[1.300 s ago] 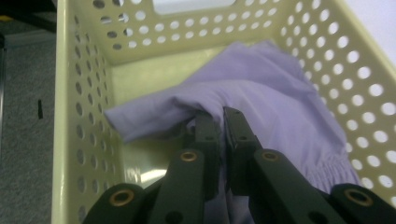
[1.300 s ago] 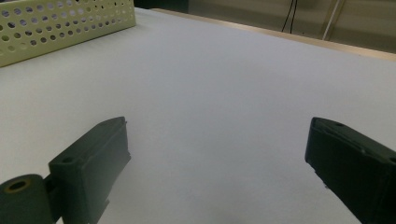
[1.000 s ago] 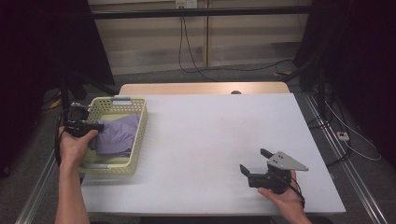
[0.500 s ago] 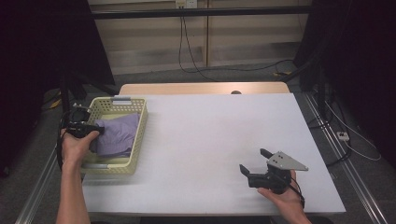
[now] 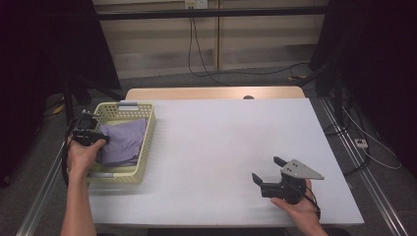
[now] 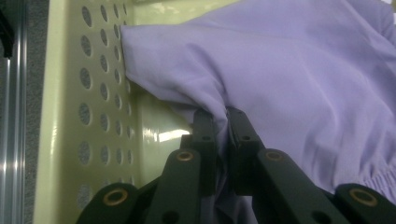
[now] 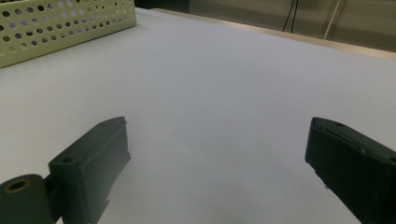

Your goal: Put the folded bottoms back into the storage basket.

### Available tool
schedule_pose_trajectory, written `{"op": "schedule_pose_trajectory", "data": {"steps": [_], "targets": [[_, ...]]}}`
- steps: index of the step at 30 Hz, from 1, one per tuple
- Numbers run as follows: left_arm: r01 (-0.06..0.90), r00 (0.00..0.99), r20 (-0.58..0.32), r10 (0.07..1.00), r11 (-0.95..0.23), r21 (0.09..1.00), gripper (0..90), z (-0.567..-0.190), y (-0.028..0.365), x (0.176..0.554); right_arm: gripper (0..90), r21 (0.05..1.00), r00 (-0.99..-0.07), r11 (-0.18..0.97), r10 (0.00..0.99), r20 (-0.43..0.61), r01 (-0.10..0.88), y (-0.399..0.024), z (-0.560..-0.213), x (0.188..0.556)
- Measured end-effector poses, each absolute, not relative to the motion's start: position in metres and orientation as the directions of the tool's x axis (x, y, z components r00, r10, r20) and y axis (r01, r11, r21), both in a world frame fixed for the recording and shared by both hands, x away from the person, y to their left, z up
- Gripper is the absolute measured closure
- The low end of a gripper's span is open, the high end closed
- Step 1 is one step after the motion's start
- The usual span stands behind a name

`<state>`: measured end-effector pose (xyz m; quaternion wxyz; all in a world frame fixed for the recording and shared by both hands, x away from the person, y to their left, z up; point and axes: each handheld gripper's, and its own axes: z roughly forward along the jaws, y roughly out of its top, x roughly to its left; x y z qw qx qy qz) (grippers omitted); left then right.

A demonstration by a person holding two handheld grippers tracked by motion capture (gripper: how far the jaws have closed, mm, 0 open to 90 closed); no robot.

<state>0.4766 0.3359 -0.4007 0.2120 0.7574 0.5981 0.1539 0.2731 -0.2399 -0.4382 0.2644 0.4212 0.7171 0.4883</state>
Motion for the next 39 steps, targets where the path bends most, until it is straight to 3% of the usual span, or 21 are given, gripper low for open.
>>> {"op": "schedule_pose_trajectory", "data": {"steps": [11, 18, 26, 31, 35, 39], "targets": [[0.871, 0.209, 0.034, 0.977, -0.202, 0.449, 81.6, -0.408, 0.334, 0.48, 5.8, 0.923, -0.506, 0.17, 0.862, 0.03, 0.344, -0.24, -0.438, 0.273], [0.815, 0.255, 0.011, 0.967, -0.22, 0.535, 67.0, -0.394, 0.336, 0.474, 5.8, 0.923, -0.505, 0.169, 0.862, 0.03, 0.344, -0.241, -0.438, 0.273], [0.723, 0.226, -0.016, 0.974, -0.157, 0.672, 51.9, -0.376, 0.334, 0.468, 5.9, 0.924, -0.509, 0.171, 0.86, 0.03, 0.343, -0.24, -0.438, 0.273], [0.714, 0.227, -0.028, 0.973, -0.147, 0.685, 57.5, -0.377, 0.329, 0.473, 5.9, 0.923, -0.509, 0.171, 0.86, 0.03, 0.344, -0.24, -0.438, 0.272], [0.725, 0.253, -0.003, 0.968, -0.188, 0.662, 77.2, -0.384, 0.323, 0.478, 5.9, 0.923, -0.512, 0.172, 0.858, 0.032, 0.345, -0.24, -0.438, 0.272], [0.741, 0.263, 0.012, 0.965, -0.21, 0.638, 88.0, -0.389, 0.323, 0.48, 5.9, 0.923, -0.511, 0.169, 0.859, 0.033, 0.345, -0.24, -0.438, 0.272]]}}
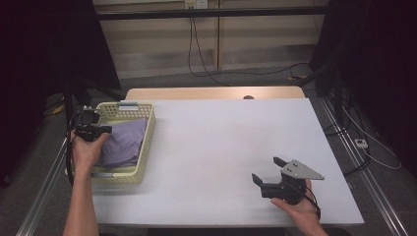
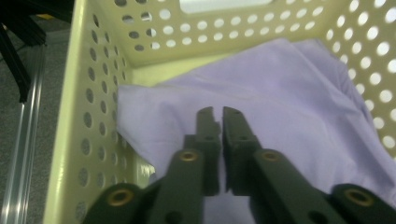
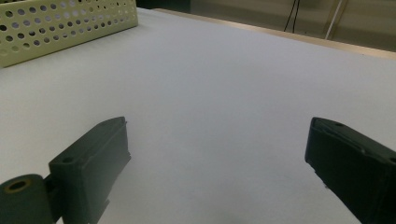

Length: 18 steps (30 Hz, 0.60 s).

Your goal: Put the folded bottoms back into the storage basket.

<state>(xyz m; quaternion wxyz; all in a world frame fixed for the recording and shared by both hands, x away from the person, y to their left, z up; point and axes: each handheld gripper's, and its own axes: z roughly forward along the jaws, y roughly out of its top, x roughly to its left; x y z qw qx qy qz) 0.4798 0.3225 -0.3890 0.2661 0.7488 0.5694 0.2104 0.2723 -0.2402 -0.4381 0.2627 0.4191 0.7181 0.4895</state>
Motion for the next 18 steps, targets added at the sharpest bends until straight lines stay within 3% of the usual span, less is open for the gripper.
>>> {"op": "schedule_pose_trajectory", "data": {"steps": [18], "targets": [[0.858, 0.174, 0.051, 0.983, -0.177, 0.482, 90.0, -0.414, 0.335, 0.489, 6.0, 0.922, -0.515, 0.177, 0.857, 0.029, 0.345, -0.239, -0.439, 0.273]]}}
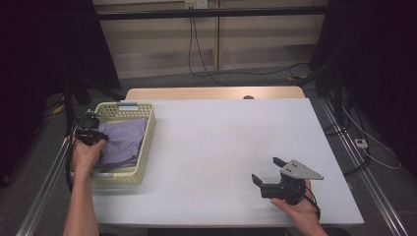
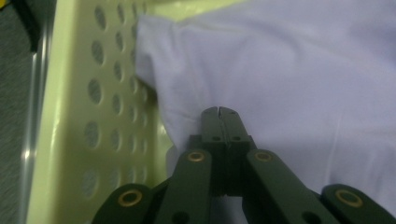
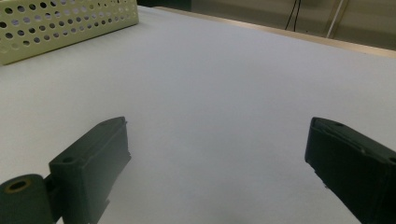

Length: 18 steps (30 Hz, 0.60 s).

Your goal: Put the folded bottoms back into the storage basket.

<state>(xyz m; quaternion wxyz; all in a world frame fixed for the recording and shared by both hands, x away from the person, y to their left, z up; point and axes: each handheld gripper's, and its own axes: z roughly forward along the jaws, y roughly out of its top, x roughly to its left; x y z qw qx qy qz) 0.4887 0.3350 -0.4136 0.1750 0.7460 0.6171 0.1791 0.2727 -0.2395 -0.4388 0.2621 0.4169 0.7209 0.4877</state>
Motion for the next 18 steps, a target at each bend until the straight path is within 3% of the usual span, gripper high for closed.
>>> {"op": "schedule_pose_trajectory", "data": {"steps": [14, 18], "targets": [[0.888, 0.193, 0.062, 0.979, -0.201, 0.414, 90.0, -0.4232, 0.3319, 0.492, 6.1, 0.919, -0.509, 0.177, 0.86, 0.029, 0.352, -0.2389, -0.4394, 0.2735], [0.883, 0.23, -0.002, 0.973, -0.207, 0.422, 90.0, -0.4241, 0.3307, 0.492, 6.2, 0.918, -0.512, 0.18, 0.859, 0.028, 0.353, -0.2379, -0.4398, 0.2741]]}}
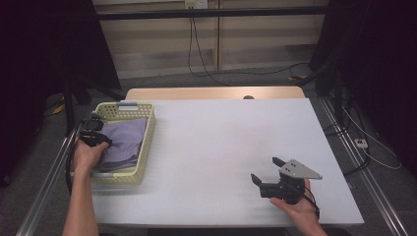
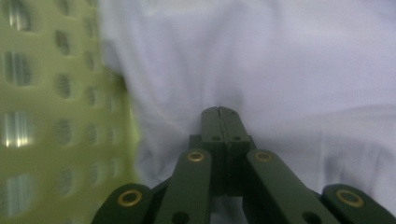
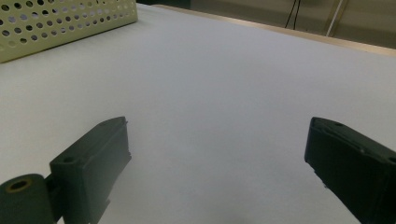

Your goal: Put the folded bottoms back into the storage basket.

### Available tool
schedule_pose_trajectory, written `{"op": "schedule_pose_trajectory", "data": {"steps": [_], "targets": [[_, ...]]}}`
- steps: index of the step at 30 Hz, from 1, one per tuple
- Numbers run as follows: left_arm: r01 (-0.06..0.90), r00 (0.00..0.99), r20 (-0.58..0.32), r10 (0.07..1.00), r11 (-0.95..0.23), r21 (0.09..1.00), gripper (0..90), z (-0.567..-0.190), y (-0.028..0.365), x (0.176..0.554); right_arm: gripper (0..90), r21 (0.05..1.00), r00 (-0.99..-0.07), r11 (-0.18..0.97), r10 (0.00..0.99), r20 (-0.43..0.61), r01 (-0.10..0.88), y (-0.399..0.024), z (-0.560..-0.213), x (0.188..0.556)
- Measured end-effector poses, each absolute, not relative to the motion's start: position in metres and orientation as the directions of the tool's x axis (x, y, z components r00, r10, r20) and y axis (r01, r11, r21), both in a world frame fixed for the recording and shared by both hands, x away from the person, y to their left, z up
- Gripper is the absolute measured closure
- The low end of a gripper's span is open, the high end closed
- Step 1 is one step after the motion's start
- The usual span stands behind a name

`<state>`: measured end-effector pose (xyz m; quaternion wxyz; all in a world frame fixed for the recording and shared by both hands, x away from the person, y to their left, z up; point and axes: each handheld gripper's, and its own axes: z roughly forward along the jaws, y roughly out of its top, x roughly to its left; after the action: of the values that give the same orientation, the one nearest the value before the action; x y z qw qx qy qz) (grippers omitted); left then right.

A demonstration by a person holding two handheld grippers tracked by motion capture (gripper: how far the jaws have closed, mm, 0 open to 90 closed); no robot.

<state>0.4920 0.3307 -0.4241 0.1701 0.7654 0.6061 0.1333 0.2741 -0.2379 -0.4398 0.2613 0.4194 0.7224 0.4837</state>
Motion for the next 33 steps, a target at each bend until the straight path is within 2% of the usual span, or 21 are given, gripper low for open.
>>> {"op": "schedule_pose_trajectory", "data": {"steps": [6, 19, 26, 33], "targets": [[0.882, 0.252, 0.029, 0.967, -0.242, 0.405, 90.0, -0.4231, 0.3271, 0.4927, 6.2, 0.919, -0.513, 0.182, 0.858, 0.026, 0.351, -0.2374, -0.44, 0.2743], [0.883, 0.229, -0.006, 0.973, -0.205, 0.422, 90.0, -0.423, 0.3289, 0.4941, 6.5, 0.918, -0.51, 0.181, 0.86, 0.026, 0.352, -0.2376, -0.4399, 0.2743], [0.879, 0.235, 0.013, 0.972, -0.218, 0.424, 86.6, -0.4215, 0.329, 0.4948, 6.5, 0.918, -0.509, 0.179, 0.86, 0.029, 0.354, -0.2379, -0.4398, 0.2743], [0.858, 0.224, 0.009, 0.975, -0.202, 0.472, 81.2, -0.4164, 0.3318, 0.4927, 6.5, 0.92, -0.509, 0.178, 0.861, 0.027, 0.35, -0.2387, -0.4393, 0.2738]]}}
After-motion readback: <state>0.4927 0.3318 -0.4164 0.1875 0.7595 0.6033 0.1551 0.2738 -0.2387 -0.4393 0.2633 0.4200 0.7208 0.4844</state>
